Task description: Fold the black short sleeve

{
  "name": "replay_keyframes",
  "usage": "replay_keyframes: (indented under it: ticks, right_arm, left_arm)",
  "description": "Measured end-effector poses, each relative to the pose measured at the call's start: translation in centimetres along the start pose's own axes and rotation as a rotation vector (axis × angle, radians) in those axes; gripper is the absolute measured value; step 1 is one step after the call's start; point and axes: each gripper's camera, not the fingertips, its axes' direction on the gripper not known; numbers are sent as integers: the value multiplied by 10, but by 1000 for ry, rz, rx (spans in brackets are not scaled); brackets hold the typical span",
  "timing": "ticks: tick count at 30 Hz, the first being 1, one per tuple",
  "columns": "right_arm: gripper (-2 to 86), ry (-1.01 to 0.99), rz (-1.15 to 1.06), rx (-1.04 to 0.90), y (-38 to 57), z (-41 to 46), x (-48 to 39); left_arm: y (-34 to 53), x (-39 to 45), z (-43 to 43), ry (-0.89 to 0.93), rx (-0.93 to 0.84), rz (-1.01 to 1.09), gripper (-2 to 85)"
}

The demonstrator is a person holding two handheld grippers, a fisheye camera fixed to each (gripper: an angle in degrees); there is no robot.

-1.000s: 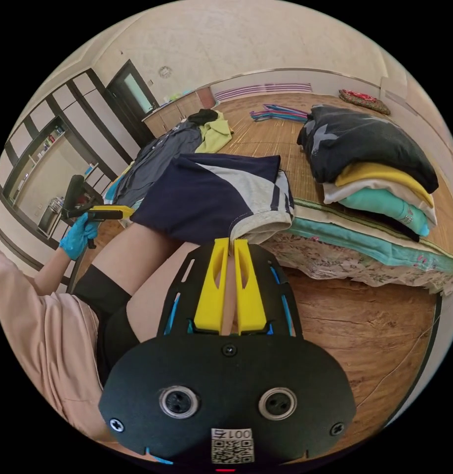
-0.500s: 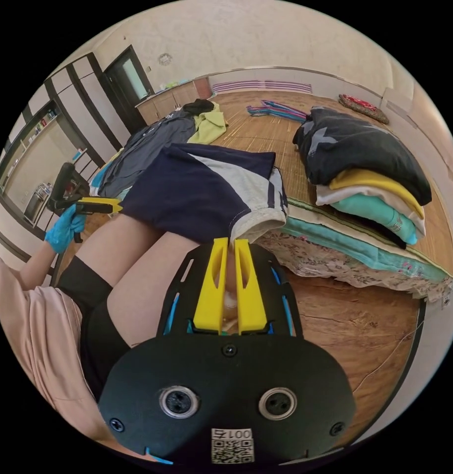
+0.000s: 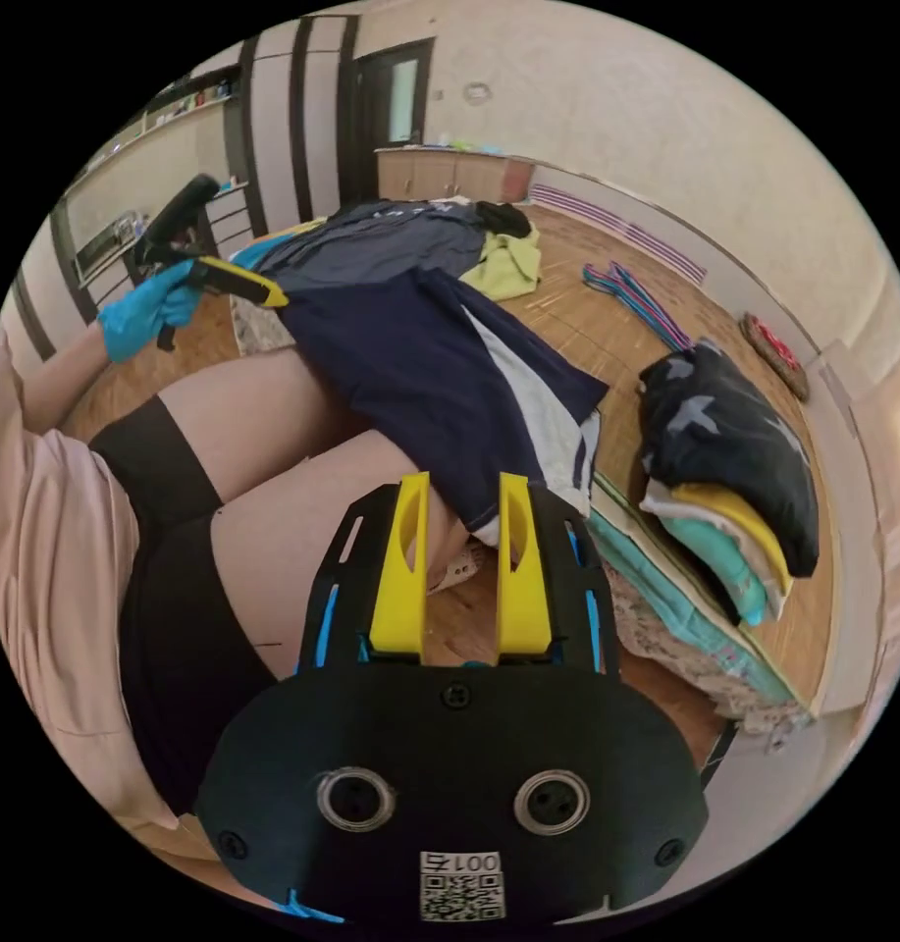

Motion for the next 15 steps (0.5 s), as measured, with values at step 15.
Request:
replay_keyframes:
  ticks: [15]
  right_arm:
    - [131, 73, -289, -252, -31, 69, -63]
  left_arm:
    - [-31, 41, -34, -46, 87, 72, -16]
